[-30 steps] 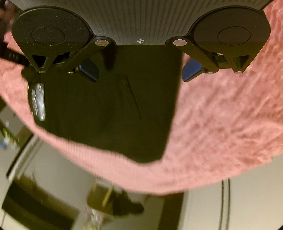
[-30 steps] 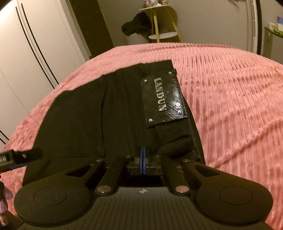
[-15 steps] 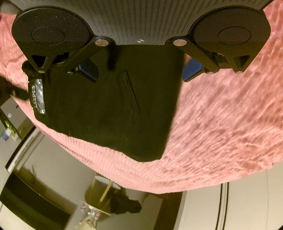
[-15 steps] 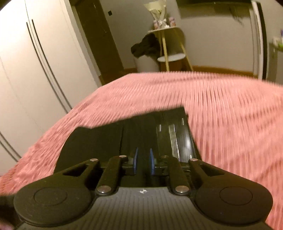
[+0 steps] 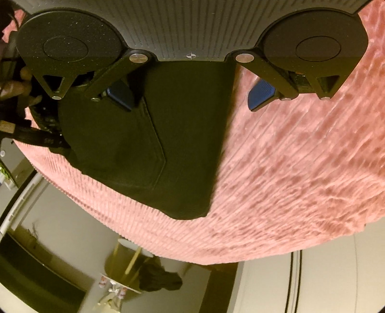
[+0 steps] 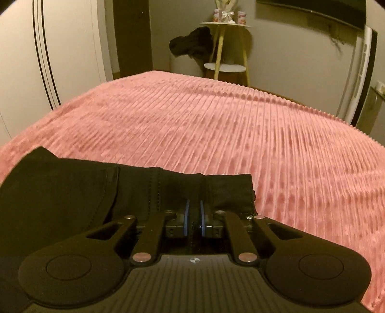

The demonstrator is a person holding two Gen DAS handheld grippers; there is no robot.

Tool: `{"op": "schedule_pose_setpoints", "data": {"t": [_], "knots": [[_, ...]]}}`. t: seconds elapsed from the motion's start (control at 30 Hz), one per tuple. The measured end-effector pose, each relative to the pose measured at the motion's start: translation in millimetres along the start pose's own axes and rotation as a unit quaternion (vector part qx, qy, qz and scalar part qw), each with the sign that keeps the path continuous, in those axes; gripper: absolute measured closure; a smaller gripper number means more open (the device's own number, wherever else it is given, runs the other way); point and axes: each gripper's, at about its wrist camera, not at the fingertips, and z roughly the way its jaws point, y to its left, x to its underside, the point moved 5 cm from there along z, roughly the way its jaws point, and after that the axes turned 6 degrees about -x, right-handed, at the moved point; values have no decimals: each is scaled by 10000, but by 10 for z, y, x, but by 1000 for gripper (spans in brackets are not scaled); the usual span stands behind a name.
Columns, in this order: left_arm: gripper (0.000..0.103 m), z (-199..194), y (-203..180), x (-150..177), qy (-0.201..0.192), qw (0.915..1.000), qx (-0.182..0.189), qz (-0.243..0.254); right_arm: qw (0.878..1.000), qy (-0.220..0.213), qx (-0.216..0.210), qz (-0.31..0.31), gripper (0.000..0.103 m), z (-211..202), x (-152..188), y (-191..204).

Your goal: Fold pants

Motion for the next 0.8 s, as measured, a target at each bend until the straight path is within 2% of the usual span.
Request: {"op": "schedule_pose_setpoints", "data": {"t": [0.1,0.17,0.23,0.3,0.33,0.4,0.53,0.6,0.7,0.73,0.77,0.8], "knots": [[0,-48,-4,12,-69,10000,18,30,9994,-127,-140,297,92,-293,-40,3],[0,-79,-11,5,-140,9999,83,25,9979,-291,-181,550,74,-570,30,-7],[0,-98,-25,-4,-177,9998,115,30,9964,-452,-231,677,64,-870,214,17],[0,-125,-54,0,-193,9997,138,97,9981,-349,2,510,63,-1053,430,54],[0,-141,-70,1,-214,9995,162,141,9990,-146,83,413,62,-1086,541,64],[0,-173,-121,8,-258,9991,220,256,9997,-42,136,199,62,-1099,673,63],[0,-133,-194,41,-87,9989,102,448,9999,25,163,31,60,-1022,699,84],[0,-78,-159,65,172,9990,-17,405,9999,-13,66,95,57,-1056,675,62],[0,-72,-14,53,294,9996,19,5,9974,-182,-314,621,54,-1186,624,-91],[0,-89,28,37,261,9995,87,-137,9946,-227,-429,912,45,-1218,618,-183],[0,-99,64,22,251,9992,142,-276,9909,-290,-487,1218,32,-1251,619,-288],[0,-94,91,13,276,9987,181,-384,9878,-298,-476,1455,30,-1261,629,-399]]}}
